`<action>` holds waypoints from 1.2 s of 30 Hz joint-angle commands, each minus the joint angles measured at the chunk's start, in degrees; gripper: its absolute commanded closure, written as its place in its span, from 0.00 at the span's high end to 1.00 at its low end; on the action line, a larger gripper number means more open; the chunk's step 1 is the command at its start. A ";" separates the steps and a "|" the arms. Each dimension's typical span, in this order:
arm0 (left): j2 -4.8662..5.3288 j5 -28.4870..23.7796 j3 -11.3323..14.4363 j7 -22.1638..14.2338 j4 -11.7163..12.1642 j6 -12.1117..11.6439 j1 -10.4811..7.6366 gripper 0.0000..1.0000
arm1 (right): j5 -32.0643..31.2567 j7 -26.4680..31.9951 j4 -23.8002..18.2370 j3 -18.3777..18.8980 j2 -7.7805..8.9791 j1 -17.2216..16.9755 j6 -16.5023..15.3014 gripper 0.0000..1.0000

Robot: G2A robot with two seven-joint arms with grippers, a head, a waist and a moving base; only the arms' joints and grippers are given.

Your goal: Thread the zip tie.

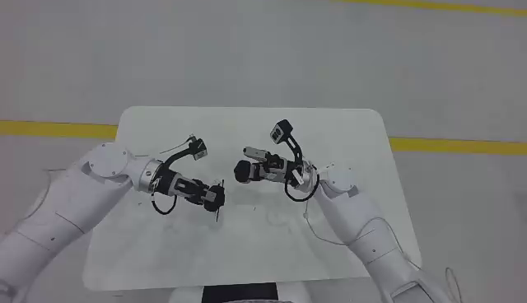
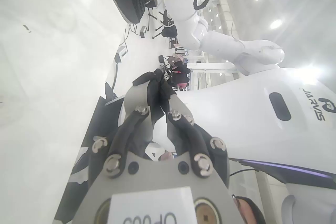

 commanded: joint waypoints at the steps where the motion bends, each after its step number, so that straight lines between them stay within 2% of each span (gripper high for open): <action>1: 0.00 -0.02 0.00 0.00 0.00 0.00 0.01 0.00 | -1.02 -1.24 -0.75 -0.11 0.03 -0.36 0.42 1.00; 5: 0.00 -0.02 0.00 0.00 0.00 0.00 0.01 0.00 | -4.53 -0.20 -1.96 -0.39 0.33 -0.45 0.65 1.00; 6: 0.00 -0.02 0.00 0.00 0.00 0.00 0.01 0.00 | -5.17 0.13 -2.17 -0.44 0.39 -0.46 0.62 0.76; 8: 0.00 -0.02 0.00 0.00 0.00 0.00 0.01 0.00 | -5.77 0.50 -2.53 -0.49 0.47 -0.57 0.62 0.47; 14: 0.00 -0.02 0.00 0.00 0.00 0.00 0.01 0.00 | -6.80 0.49 -3.22 -0.79 0.59 -0.91 0.55 0.40; 23: 0.00 -0.02 0.00 0.00 0.00 0.00 0.01 0.00 | -7.66 0.70 -3.40 -1.53 0.59 -0.68 0.71 0.24; 36: 0.00 -0.02 0.00 0.00 0.00 0.00 0.01 0.00 | -8.93 0.33 -3.19 -2.61 0.55 -0.17 1.10 0.25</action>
